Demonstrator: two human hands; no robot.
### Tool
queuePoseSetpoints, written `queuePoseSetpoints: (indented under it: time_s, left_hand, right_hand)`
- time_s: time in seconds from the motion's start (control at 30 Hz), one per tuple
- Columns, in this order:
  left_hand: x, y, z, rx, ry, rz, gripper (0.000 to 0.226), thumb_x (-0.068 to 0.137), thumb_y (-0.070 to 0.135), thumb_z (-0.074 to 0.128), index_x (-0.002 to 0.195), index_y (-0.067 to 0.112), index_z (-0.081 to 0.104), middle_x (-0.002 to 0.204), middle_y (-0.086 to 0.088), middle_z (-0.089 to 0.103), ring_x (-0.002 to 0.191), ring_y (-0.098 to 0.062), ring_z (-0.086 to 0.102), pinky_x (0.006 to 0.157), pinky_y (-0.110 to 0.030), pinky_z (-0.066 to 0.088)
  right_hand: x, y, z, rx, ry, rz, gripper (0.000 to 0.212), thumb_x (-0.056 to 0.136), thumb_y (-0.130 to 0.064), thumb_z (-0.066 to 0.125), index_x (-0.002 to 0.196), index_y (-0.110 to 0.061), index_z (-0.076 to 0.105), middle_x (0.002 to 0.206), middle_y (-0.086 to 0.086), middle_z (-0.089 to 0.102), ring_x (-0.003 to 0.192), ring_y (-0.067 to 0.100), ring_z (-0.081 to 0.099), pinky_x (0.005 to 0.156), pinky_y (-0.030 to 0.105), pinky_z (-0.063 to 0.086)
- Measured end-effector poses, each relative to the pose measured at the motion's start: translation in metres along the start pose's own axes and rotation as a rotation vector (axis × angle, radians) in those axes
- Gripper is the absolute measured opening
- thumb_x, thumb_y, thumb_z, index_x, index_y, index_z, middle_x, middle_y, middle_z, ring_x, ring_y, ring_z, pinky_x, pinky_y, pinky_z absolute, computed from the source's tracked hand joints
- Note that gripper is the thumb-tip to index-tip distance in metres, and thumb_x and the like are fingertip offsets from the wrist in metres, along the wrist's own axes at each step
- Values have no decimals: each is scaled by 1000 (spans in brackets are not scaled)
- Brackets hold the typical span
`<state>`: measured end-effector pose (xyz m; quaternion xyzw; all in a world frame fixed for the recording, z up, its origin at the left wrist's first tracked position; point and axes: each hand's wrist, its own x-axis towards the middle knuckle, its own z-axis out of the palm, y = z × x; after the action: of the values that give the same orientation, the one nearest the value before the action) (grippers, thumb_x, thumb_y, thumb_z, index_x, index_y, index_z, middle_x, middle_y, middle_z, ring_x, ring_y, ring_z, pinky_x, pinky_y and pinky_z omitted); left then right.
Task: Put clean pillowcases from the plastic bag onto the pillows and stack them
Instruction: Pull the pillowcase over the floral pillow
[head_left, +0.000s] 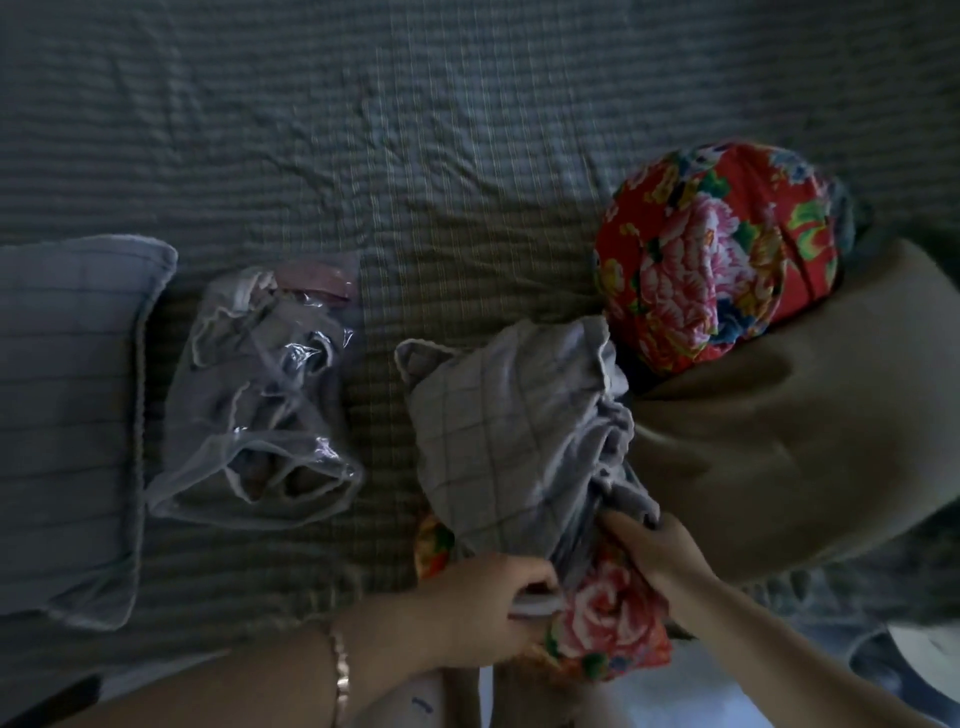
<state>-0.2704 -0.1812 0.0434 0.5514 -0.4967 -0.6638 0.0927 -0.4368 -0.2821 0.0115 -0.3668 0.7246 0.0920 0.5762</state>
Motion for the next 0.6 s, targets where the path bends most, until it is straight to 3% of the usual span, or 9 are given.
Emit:
queuePoseSetpoints:
  time_s: [0.07, 0.13, 0.2, 0.23, 0.3, 0.37, 0.47, 0.53, 0.6]
  left_hand:
    - [9, -10, 9, -49, 139, -36, 12, 92, 16, 53, 79, 15, 54, 67, 4, 44, 65, -14, 44, 56, -25, 26]
    - [21, -6, 16, -103, 317, -3, 7, 90, 16, 55, 85, 15, 58, 69, 6, 49, 63, -6, 46, 56, -20, 30]
    - [35, 12, 25, -93, 331, 99, 4, 89, 12, 54, 90, 13, 57, 73, 6, 49, 67, -8, 46, 59, -17, 34]
    - [39, 20, 32, -55, 316, 120, 3, 90, 10, 52, 90, 12, 53, 73, 6, 45, 69, -11, 44, 61, -20, 35]
    - [43, 18, 44, 52, 366, 76, 7, 91, 8, 48, 90, 14, 46, 80, 1, 48, 78, -18, 48, 70, -27, 37]
    - [44, -6, 45, 180, 478, -76, 11, 93, 12, 44, 103, 14, 48, 101, -5, 57, 92, -22, 55, 77, -32, 43]
    - [46, -54, 34, 424, 597, -377, 24, 93, 13, 42, 117, 16, 43, 121, -6, 50, 102, -24, 57, 80, -34, 46]
    - [50, -77, 23, 560, 648, -511, 28, 93, 13, 41, 121, 15, 42, 124, -5, 47, 104, -24, 55, 78, -34, 45]
    - [54, -94, 12, 683, 624, -520, 27, 90, 12, 46, 116, 15, 50, 122, -3, 49, 107, -24, 52, 81, -34, 40]
  right_hand:
    - [-5, 18, -6, -355, -69, -84, 52, 79, -43, 65, 114, -13, 41, 112, 10, 49, 98, 23, 52, 88, 37, 45]
    - [-3, 30, -1, -736, -136, -198, 88, 72, -50, 63, 141, -21, 17, 139, 9, 26, 132, 30, 27, 107, 41, 29]
    - [1, 29, 11, -973, -108, -424, 87, 76, -51, 54, 145, -22, 10, 147, 0, 15, 142, 28, 9, 114, 40, 13]
    - [5, 27, 15, -916, -25, -544, 68, 80, -46, 49, 138, -18, 28, 140, -1, 28, 137, 27, 21, 110, 37, 21]
    - [16, 17, 10, -666, 193, -638, 13, 82, -25, 50, 94, -22, 52, 108, -1, 56, 103, 21, 51, 80, 30, 40]
    - [32, 9, -11, -655, 241, -643, 16, 79, -6, 54, 74, -21, 52, 83, -1, 60, 80, 19, 52, 61, 31, 36]
    - [48, 18, -42, -1016, 182, -836, 22, 63, 3, 68, 62, -14, 53, 59, -8, 45, 58, 19, 47, 44, 25, 28]
    - [49, 24, -50, -1166, 114, -921, 38, 39, 6, 82, 54, -14, 53, 48, -8, 45, 39, 19, 45, 37, 13, 15]
    - [56, 25, -54, -1242, 164, -952, 43, 29, 4, 85, 57, -13, 57, 46, -3, 52, 32, 18, 48, 32, 16, 20]
